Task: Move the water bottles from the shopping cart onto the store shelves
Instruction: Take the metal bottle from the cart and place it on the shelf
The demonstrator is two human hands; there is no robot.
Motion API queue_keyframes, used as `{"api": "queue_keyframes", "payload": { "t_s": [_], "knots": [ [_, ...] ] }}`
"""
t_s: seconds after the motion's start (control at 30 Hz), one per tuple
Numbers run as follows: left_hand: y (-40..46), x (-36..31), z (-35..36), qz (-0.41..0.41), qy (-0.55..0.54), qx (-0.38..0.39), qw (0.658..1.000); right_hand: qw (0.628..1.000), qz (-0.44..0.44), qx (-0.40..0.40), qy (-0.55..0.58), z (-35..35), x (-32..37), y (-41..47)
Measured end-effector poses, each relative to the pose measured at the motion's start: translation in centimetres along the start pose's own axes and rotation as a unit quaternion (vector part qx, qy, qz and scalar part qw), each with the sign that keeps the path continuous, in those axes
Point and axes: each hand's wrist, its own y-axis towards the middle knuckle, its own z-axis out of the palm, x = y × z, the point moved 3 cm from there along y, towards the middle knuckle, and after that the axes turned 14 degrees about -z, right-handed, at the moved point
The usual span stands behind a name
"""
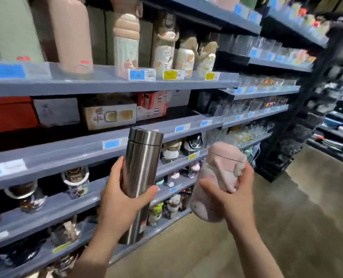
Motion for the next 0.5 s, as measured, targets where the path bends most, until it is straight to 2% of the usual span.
{"api": "queue_keyframes", "payload": {
  "t_s": [0.23,0.5],
  "knots": [
    [7.7,-2.9,4.1,0.020,-0.007,-0.042,0.999,0.995,-0.043,-0.047,0.075,1.6,-4.4,11.1],
    [15.7,-4.4,14.3,0.031,0.008,-0.125,0.992,0.961,-0.128,0.005,0.247,3.3,-9.8,28.3]
  ]
}}
